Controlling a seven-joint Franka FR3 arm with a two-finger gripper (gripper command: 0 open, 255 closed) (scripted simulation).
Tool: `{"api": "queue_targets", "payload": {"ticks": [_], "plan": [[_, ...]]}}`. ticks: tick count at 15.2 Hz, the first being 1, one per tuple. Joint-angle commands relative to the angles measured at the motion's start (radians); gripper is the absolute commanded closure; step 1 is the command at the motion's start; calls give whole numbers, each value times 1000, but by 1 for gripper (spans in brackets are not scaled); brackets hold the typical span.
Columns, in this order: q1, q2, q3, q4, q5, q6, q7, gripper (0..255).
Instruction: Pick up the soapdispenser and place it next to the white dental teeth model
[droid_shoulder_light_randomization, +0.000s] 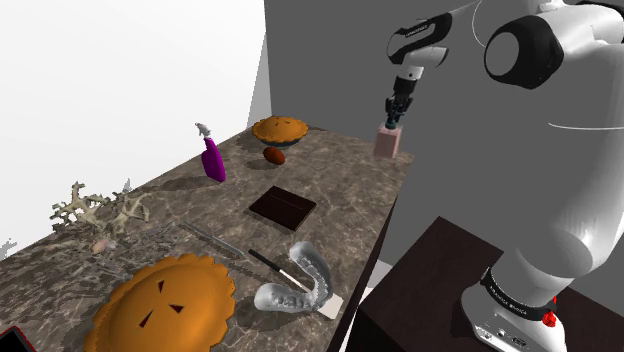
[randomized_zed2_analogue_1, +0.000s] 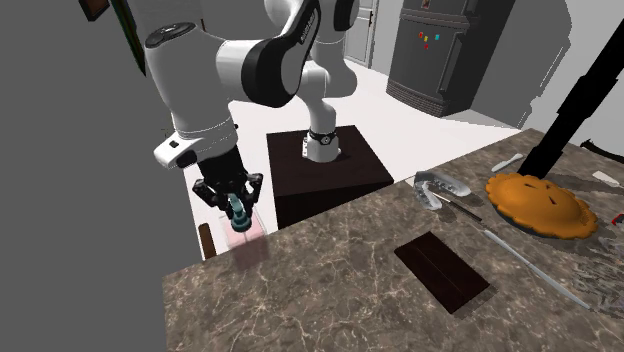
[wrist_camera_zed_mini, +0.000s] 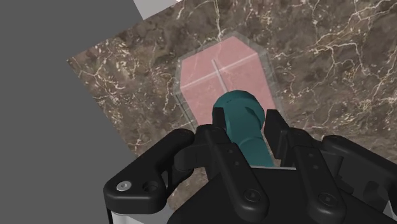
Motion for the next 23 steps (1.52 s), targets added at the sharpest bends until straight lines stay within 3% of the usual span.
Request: {"api": "queue_targets", "payload": {"ticks": [1, 23], "plan": [[2, -8, -1, 15, -5, -22, 7, 255], [-21, -20, -13, 296, -23, -310, 46, 255]]}}
